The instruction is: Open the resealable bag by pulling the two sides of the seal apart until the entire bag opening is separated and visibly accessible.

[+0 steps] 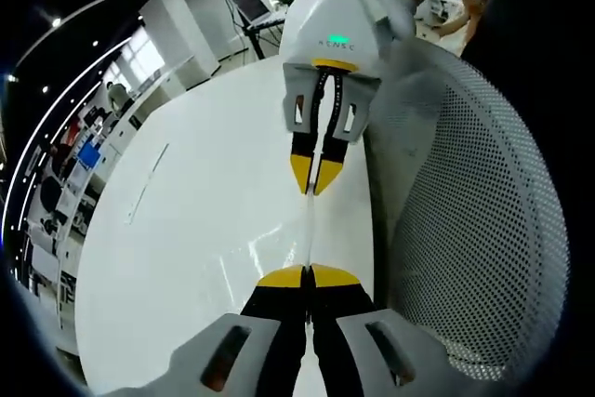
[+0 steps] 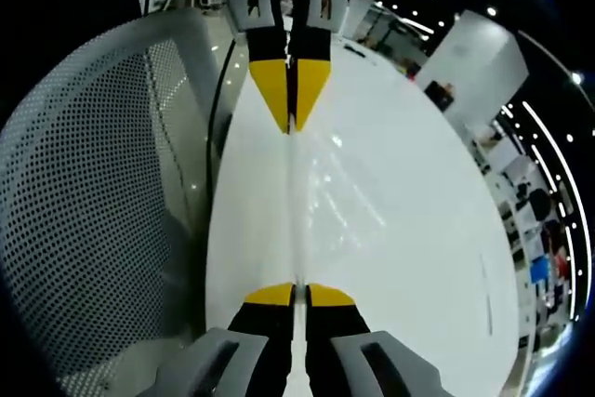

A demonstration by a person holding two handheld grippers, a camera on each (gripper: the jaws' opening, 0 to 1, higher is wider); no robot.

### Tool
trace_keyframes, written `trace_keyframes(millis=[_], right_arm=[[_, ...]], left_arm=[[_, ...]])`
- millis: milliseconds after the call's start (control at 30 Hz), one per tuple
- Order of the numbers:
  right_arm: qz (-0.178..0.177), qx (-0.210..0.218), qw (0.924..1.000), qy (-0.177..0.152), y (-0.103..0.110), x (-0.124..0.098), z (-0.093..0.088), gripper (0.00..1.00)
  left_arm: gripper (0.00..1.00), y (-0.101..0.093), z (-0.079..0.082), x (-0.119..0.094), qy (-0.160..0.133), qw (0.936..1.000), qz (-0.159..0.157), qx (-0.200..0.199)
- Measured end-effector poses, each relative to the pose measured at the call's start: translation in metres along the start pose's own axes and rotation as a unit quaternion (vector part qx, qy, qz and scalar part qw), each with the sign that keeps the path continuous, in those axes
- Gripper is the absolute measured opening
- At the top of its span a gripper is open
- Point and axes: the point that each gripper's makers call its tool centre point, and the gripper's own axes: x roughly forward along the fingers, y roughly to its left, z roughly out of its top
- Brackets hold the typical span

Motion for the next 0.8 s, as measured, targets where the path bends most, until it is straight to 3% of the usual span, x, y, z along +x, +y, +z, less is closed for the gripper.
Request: trace_keyframes(millis=[367,633,667,800], right_arm=[[-0.006,0.009,0.9999,0.006,0.001,-0.001,-0.006,0.0],[-0.026,0.039,0.9986,0.026,-0.004,-0.002,-0.012,0.01],[-0.03,0.049,0.9983,0.01,-0.006,-0.003,-0.006,0.03],[-0.029,0.046,0.9985,0.005,-0.005,-0.008,0.002,0.06]], left_arm=[[0.0,-0.001,0.0,-0.001,-0.002,1.0,-0.002,-0.006],[0.0,-0.008,0.002,0.008,0.01,0.9996,-0.013,0.024],[0.0,-0.008,0.002,0.01,0.01,0.9996,-0.011,0.025],[0.0,-0.006,0.002,0.012,0.016,0.9991,-0.004,0.039]])
